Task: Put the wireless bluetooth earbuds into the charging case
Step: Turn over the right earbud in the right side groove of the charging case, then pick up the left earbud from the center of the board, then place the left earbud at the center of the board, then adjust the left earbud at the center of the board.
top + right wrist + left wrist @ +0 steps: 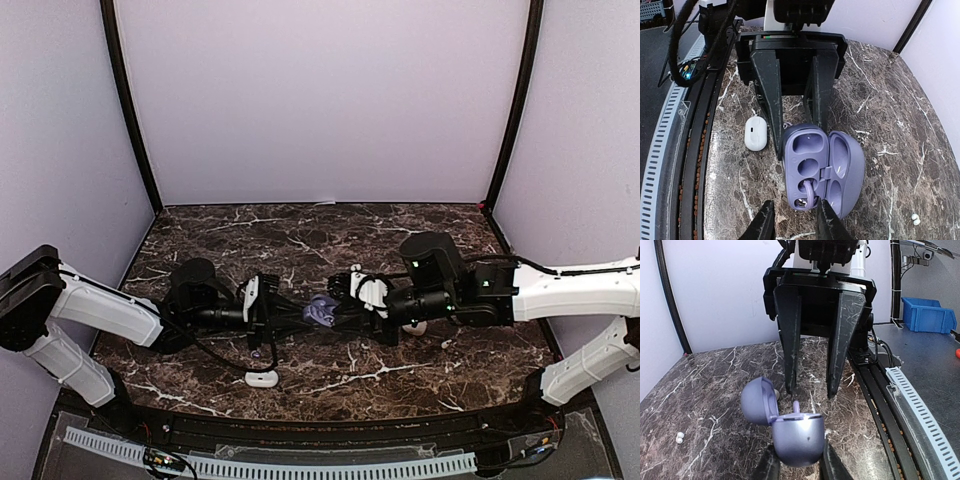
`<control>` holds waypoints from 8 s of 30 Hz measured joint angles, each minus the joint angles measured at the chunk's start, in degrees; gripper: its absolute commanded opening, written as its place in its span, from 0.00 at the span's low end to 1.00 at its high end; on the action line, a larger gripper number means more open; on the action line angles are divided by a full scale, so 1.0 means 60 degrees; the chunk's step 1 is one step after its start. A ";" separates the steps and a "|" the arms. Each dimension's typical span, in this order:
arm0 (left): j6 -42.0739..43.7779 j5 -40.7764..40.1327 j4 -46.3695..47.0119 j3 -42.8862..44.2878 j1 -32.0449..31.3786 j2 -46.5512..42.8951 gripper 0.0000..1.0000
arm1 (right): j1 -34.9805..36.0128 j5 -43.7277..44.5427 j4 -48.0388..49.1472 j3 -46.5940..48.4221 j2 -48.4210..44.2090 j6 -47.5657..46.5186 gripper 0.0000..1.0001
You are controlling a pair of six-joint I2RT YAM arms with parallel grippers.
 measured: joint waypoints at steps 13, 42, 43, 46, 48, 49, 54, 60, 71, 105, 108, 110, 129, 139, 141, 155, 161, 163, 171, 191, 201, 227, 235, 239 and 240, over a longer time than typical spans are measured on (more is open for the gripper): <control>-0.1082 0.0000 0.1075 -0.0251 0.0488 0.0025 0.11 | -0.0113 0.0135 0.0535 -0.0495 -0.0488 0.0630 0.21; -0.4003 -0.4178 0.0590 -0.3326 0.3807 -0.3993 0.12 | 0.1020 0.0612 0.2473 0.3326 0.6277 0.2911 0.13; -0.4007 -0.4313 0.0470 -0.3388 0.3810 -0.4098 0.12 | 0.1020 0.0637 0.2368 0.3563 0.6451 0.2827 0.13; -0.3982 -0.4608 0.0160 -0.3486 0.3814 -0.4342 0.12 | 0.1020 0.0739 0.2062 0.4149 0.6940 0.2575 0.14; -0.3934 -0.4747 -0.0033 -0.3501 0.3829 -0.4503 0.12 | 0.1024 0.0772 0.1840 0.4462 0.7220 0.2419 0.14; -0.3901 -0.4809 -0.0131 -0.3508 0.3836 -0.4597 0.12 | 0.1035 0.0769 0.1712 0.4590 0.7351 0.2339 0.14; -0.3781 -0.5173 -0.0510 -0.3515 0.3850 -0.5027 0.12 | 0.1118 0.0736 0.1133 0.5217 0.7898 0.2022 0.15; -0.3694 -0.5413 -0.0809 -0.3566 0.3850 -0.5246 0.12 | 0.1206 0.0732 0.0699 0.5683 0.8240 0.1781 0.15; -0.3617 -0.5391 -0.0882 -0.3570 0.3850 -0.5249 0.12 | 0.1235 0.0841 0.0379 0.5978 0.8615 0.1690 0.15; -0.3300 -0.2998 0.0579 -0.3636 0.3850 -0.3938 0.12 | 0.0124 0.1756 0.0663 0.0138 0.3559 0.2557 0.08; -0.3304 -0.2590 0.0845 -0.3636 0.3850 -0.3716 0.12 | -0.0135 0.2029 0.0455 -0.0062 0.3264 0.2721 0.09; -0.3308 -0.2335 0.1020 -0.3636 0.3850 -0.3548 0.12 | -0.0368 0.2218 0.0288 -0.0073 0.3202 0.2991 0.08; -0.3297 -0.1497 0.1723 -0.3636 0.3850 -0.2801 0.12 | -0.0561 0.3610 -0.1158 0.0339 0.3716 0.8502 0.24; -0.3224 -0.1497 0.1708 -0.3639 0.3850 -0.3034 0.12 | -0.0499 0.3530 -0.1461 0.0248 0.3129 0.8215 0.23; -0.3224 -0.1494 0.1708 -0.3639 0.3850 -0.3034 0.12 | -0.0499 0.3534 -0.1537 0.0248 0.3031 0.8131 0.23; -0.3217 -0.1494 0.1705 -0.3639 0.3850 -0.3038 0.12 | -0.1224 0.4433 -0.2135 0.0237 0.3024 0.7552 0.00; -0.3191 -0.1483 0.1705 -0.3639 0.3850 -0.3038 0.12 | -0.1534 0.4044 -0.1752 0.0379 0.3694 0.7165 0.00; -0.3191 -0.1464 0.1705 -0.3639 0.3850 -0.3038 0.12 | -0.1574 0.3843 -0.1705 0.0419 0.4029 0.7045 0.00; -0.3187 -0.1413 0.1701 -0.3639 0.3850 -0.3034 0.12 | -0.1621 0.2488 -0.1421 0.0514 0.4142 0.6612 0.00; -0.3191 -0.1279 0.1701 -0.3639 0.3850 -0.2998 0.12 | -0.0710 0.0423 -0.1257 -0.0284 0.3315 0.6798 0.03; -0.3191 -0.1249 0.1701 -0.3639 0.3850 -0.2911 0.12 | -0.0834 0.0586 -0.0688 -0.0404 0.3224 0.7304 0.13; -0.3195 -0.0841 0.1705 -0.3639 0.3850 -0.2605 0.12 | -0.0769 0.1118 -0.0601 0.0474 0.4335 0.7238 0.16; -0.3195 -0.0820 0.1705 -0.3639 0.3850 -0.2605 0.12 | -0.0761 0.1169 -0.0572 0.0816 0.4594 0.7231 0.16; -0.3195 -0.0816 0.1705 -0.3639 0.3850 -0.2605 0.12 | -0.0761 0.1169 -0.0568 0.1020 0.4794 0.7180 0.15; -0.3195 -0.0816 0.1705 -0.3639 0.3850 -0.2605 0.12 | -0.0761 0.1169 -0.0568 0.1075 0.4841 0.7158 0.14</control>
